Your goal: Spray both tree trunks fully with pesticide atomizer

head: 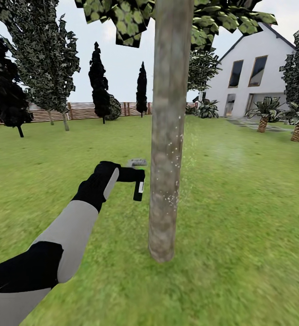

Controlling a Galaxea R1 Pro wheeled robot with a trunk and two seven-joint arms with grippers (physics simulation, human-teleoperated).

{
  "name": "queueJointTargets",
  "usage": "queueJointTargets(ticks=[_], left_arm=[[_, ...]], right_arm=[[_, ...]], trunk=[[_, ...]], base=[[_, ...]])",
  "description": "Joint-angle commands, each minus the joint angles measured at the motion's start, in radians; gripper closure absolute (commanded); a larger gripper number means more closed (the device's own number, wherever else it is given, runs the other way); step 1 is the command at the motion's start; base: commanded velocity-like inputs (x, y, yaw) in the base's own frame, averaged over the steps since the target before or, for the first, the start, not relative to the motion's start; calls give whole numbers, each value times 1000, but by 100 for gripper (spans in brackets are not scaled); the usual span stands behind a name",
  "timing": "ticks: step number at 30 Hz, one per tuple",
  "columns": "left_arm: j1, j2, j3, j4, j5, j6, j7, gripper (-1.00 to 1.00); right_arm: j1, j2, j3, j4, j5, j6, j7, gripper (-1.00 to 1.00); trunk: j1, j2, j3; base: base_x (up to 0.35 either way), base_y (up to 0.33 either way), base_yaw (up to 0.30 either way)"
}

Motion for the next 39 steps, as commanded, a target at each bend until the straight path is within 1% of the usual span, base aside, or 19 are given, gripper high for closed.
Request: queueJointTargets(ticks=[1, 4, 6, 7, 8, 10, 11, 12, 13, 15, 16, 18, 19, 20, 22, 23, 24, 28, 39], left_arm=[[0, 0, -1, -27, 1, 0, 0, 100], [0, 0, -4, -154, 3, 10, 3, 100], [-4, 0, -4, -184, 3, 61, 5, 100], [-33, 0, -4, -190, 2, 96, 6, 100], [-77, 0, -4, -189, 1, 121, 7, 100], [-139, 0, -2, -176, -1, 152, 7, 100], [-166, 0, -2, -158, -1, 160, 8, 100], [-238, 0, -1, -86, 0, 168, 8, 100], [-283, 0, 0, -42, 9, 171, 8, 100], [-352, 0, 1, 2, 68, 173, 10, 100], [-393, 0, 2, 33, 83, 173, 10, 100], [-513, 0, 2, 145, 96, 173, 11, 100], [-563, 0, 3, 177, 98, 173, 11, 100], [-592, 0, 7, 189, 99, 173, 12, 100], [-623, 0, 55, 199, 99, 173, 12, 100], [-678, 0, 83, 236, 100, 173, 12, 100], [-709, 0, 87, 257, 100, 173, 12, 100], [-770, 0, 89, 293, 100, 173, 12, 100], [-797, 0, 93, 296, 100, 173, 12, 100]], right_arm=[[0, 0, 0, 0, 0, 0, 0, -100], [0, 0, 0, 0, 0, 0, 0, -100], [0, 0, 0, 0, 0, 0, 0, -100], [0, 0, 0, 0, 0, 0, 0, -100], [0, 0, 0, 0, 0, 0, 0, -100], [0, -1, 0, 0, 0, 0, 0, -100], [0, -1, 0, 0, 0, 0, 0, -100], [0, -1, 0, 0, 0, 1, 0, -100], [0, -2, 0, 0, 0, 2, 0, -100], [0, -2, 1, 0, 0, 3, 0, -100], [0, -2, 1, 0, 0, 3, 0, -100], [0, -2, 1, 0, 0, 3, 0, -100], [0, -2, 0, 0, 0, 3, 0, -100], [0, -2, 1, 0, 0, 3, 0, -100], [0, -2, 0, 0, 0, 3, 0, -100], [0, -2, 0, 0, 0, 3, 0, -100], [0, -2, 1, 0, 0, 3, 0, -100], [0, -2, 1, 1, 0, 3, 0, -100], [0, -2, 2, 0, 0, 4, 0, -100]], trunk=[[0, 0, 0], [0, 0, 0], [0, 0, 0], [0, 0, 0], [0, 0, 0], [0, 0, 0], [0, 0, 0], [0, 0, 0], [0, 0, 0], [0, 0, 0], [0, 0, 0], [0, 0, 0], [0, 0, 0], [0, 0, 0], [0, 0, 0], [0, 0, 0], [0, 0, 0], [0, 0, 0], [0, 0, 0]], base=[[8, 0, 0], [2, 0, 0], [0, 0, 0], [0, 0, 0], [0, 0, 0], [0, 0, 0], [0, 0, 0], [0, 0, 0], [0, 0, 0], [0, 0, 0], [0, 0, 0], [0, 0, 0], [0, 0, 0], [0, 0, 0], [0, 0, 0], [0, 0, 0], [0, 0, 0], [0, 0, 0], [0, 0, 0]])
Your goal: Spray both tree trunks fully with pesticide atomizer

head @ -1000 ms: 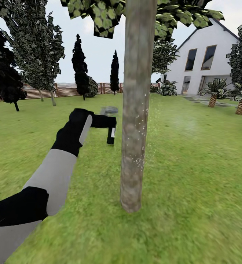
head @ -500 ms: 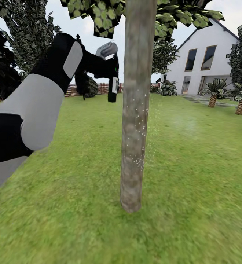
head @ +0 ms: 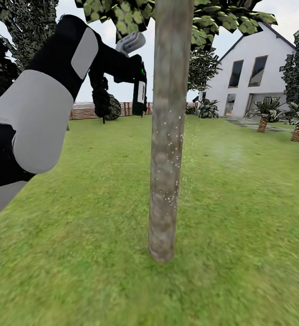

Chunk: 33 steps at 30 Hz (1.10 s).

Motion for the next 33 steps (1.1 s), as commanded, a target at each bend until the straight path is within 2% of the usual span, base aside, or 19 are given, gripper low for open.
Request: queueJointTargets(ticks=[1, 4, 5, 6, 8, 10, 12, 13, 14, 15, 16, 18, 21, 24, 26, 28, 31, 33], left_arm=[[0, 0, 7, 0, 1, 0, 0, 100], [-1, 0, 34, 30, -1, -2, 5, 100], [-1, 0, 38, 52, -1, -2, 47, 100], [-1, 0, 42, 66, 0, -3, 129, 100], [-1, 0, 44, 73, 1, -3, 184, 100], [-1, 0, 45, 85, 1, -3, 198, 100], [-1, 0, 44, 134, 3, -18, 197, 100], [-1, 0, 44, 159, 4, -36, 182, 100], [-1, 0, 44, 173, 5, -44, 134, 100], [-1, 0, 43, 182, 5, -51, 35, 100], [-1, 0, 43, 185, 5, -53, -20, 100], [-1, 0, 42, 187, 5, -54, -62, 100], [-1, 0, 41, 188, 12, -55, -84, 100], [-1, 0, 39, 187, 106, -55, -86, 100], [-1, 0, 40, 189, 124, -56, -85, 100], [-1, 0, 41, 221, 128, -68, -83, 100], [-1, 0, 40, 361, 126, -173, -79, 100], [0, 0, 40, 389, 124, -197, -79, 100]], right_arm=[[0, 0, 0, 0, 0, 0, 0, -100], [0, 0, 0, 0, 0, 0, 0, -100], [0, 0, 0, 0, 0, 1, 0, -100], [0, 0, -1, 0, 0, 1, 0, -100], [0, 0, 0, 0, 0, 0, 0, -100], [0, 0, -1, 0, 0, 0, 0, -100], [0, 0, -1, 0, 0, 0, 0, -100], [0, 0, -1, 0, 0, 0, 0, -100], [0, 0, -1, 0, 0, 0, 0, -100], [0, 0, 0, 0, 0, 0, 0, -100], [0, 0, -1, 0, 0, 0, 0, -100], [0, 0, 0, 0, 0, -1, 0, -100], [0, 0, 0, 0, 0, 0, 0, -100], [0, 0, 0, 0, 0, 0, 0, -100], [0, 0, 0, 0, 0, 0, 0, -100], [0, 0, 0, 0, 0, -1, 0, -100], [0, 0, 0, 0, 0, 0, 0, -100], [0, 0, 0, 0, 0, 0, 0, -100]], trunk=[[0, 0, 0], [0, 0, 0], [0, 0, 0], [0, 0, 0], [0, 0, 0], [0, 0, 0], [0, 0, 0], [0, 0, 0], [0, 0, 0], [0, 0, 0], [0, 0, 0], [0, 0, 0], [0, 0, 0], [0, 0, 0], [0, 0, 0], [0, 0, 0], [0, 0, 0], [0, 0, 0]], base=[[0, 0, 0], [0, 0, 0], [0, 0, 0], [0, 0, 0], [0, 0, 0], [0, 0, 0], [0, 0, 0], [0, 0, 0], [0, 0, 0], [0, 0, 0], [0, 0, 0], [0, 0, 0], [0, 0, 0], [0, 0, 0], [0, 0, 0], [0, 0, 0], [0, 0, 0], [0, 0, 0]])
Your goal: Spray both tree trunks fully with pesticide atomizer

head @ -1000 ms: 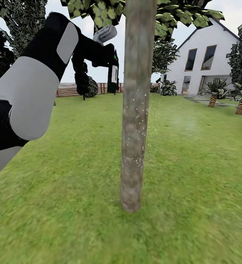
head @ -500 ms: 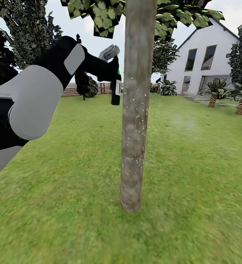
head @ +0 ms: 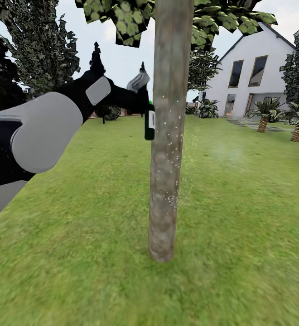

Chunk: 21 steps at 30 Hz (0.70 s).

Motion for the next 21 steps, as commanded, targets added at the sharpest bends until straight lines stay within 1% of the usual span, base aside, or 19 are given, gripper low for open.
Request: queueJointTargets(ticks=[1, 5, 6, 7, 8, 9, 11, 14, 16, 18, 21], left_arm=[[1, 0, 2, 6, 2, -6, 0, 100], [4, 0, 2, 11, 0, -14, 4, 100], [6, 0, 1, 12, -19, -28, 5, 100], [13, 0, 1, 13, -78, -41, 6, 100], [19, 0, 1, 13, -104, -45, 6, 100], [31, 0, 1, 13, -127, -48, 7, 100], [50, 0, 1, 14, -146, -54, 8, 100], [91, 0, 1, 14, -151, -61, 7, 100], [126, 0, 1, 14, -152, -97, 8, 100], [175, 0, 1, 14, -152, -119, 8, 100], [208, 0, 1, 14, -152, -128, 8, 100]], right_arm=[[0, 0, 0, 0, 0, 0, 0, -100], [0, 0, 0, 0, 0, 1, 0, -100], [0, -1, -1, 0, 0, 0, 0, -100], [0, -1, 0, 0, 0, 0, 0, -100], [0, -1, 0, 0, 0, 0, 0, -100], [0, 0, -1, 0, 0, 0, 0, -100], [0, 0, -1, 0, 0, 0, 0, -100], [0, 0, -1, 0, 0, 1, 0, -100], [0, 0, -1, 0, 0, 0, 0, -100], [0, -1, -1, 0, 0, 0, 0, -100], [0, 0, -1, 0, 0, 0, 0, -100]], trunk=[[0, 0, 0], [0, 0, 0], [0, 0, 0], [0, 0, 0], [0, 0, 0], [0, 0, 0], [0, 0, 0], [0, 0, 0], [0, 0, 0], [0, 0, 0], [0, 0, 0]], base=[[0, 0, 0], [0, 0, 0], [0, 0, 0], [0, 0, 0], [0, 0, 0], [0, 0, 0], [0, 0, 0], [0, 0, 0], [0, 0, 0], [0, 0, 0], [0, 0, 0]])
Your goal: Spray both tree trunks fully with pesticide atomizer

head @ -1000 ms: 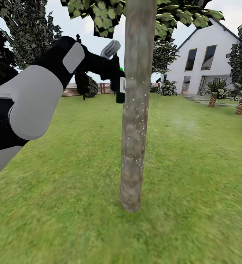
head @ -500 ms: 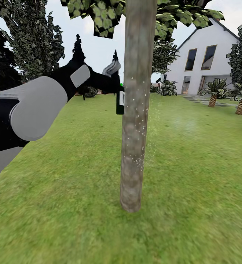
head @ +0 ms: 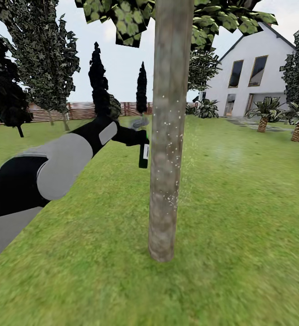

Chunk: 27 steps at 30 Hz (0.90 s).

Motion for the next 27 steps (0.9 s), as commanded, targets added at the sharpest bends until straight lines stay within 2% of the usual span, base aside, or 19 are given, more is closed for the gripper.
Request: queueJointTargets(ticks=[1, 4, 8, 9, 11, 13, 14, 16, 17, 25, 26, 27], left_arm=[[11, 0, 4, 0, 3, -5, 0, 100], [43, 0, 5, 1, 2, -78, 0, 100], [77, 0, 4, -24, -97, -109, 2, 100], [78, 0, 4, -51, -107, -110, 11, 100], [79, 0, 3, -69, -109, -109, 162, 100], [79, 0, 3, -72, -106, -109, 209, 100], [79, 0, 3, -73, -106, -109, 208, 100], [79, 0, 0, -80, -103, -108, 104, 100], [79, 0, 0, -96, -102, -107, 84, 100], [79, 0, 2, -130, -101, -103, 59, 100], [79, 0, 7, -118, -103, -105, 61, 100], [79, 0, 8, -69, -104, -115, 63, 100]], right_arm=[[0, 0, 0, 0, 0, 0, 0, -100], [0, 0, 1, 0, 0, 0, 0, -100], [0, -1, 1, 0, 0, -1, 0, -100], [0, -1, 1, 0, 1, -1, 0, -100], [0, 0, 1, 0, 1, -1, 0, -100], [0, 0, 1, 0, 0, -1, 0, -100], [0, 0, 1, 0, 1, -1, 0, -100], [0, 0, 1, 0, 1, 0, 0, -100], [0, 0, 1, 0, 0, 0, 0, -100], [0, 0, 1, 0, 1, -1, 0, -100], [0, -1, 1, 0, 1, 0, 0, -100], [0, 0, 1, 0, 1, 0, 0, -100]], trunk=[[0, 0, 0], [0, 0, 0], [0, 0, 0], [0, 0, 0], [0, 0, 0], [0, 0, 0], [0, 0, 0], [0, 0, 0], [0, 0, 0], [0, 0, 0], [0, 0, 0], [0, 0, 0]], base=[[0, 0, 0], [0, 0, 0], [0, 0, 0], [0, 0, 0], [0, 0, 0], [0, 0, 0], [0, 0, 0], [0, 0, 0], [0, 0, 0], [0, 0, 0], [0, 0, 0], [0, 0, 0]])
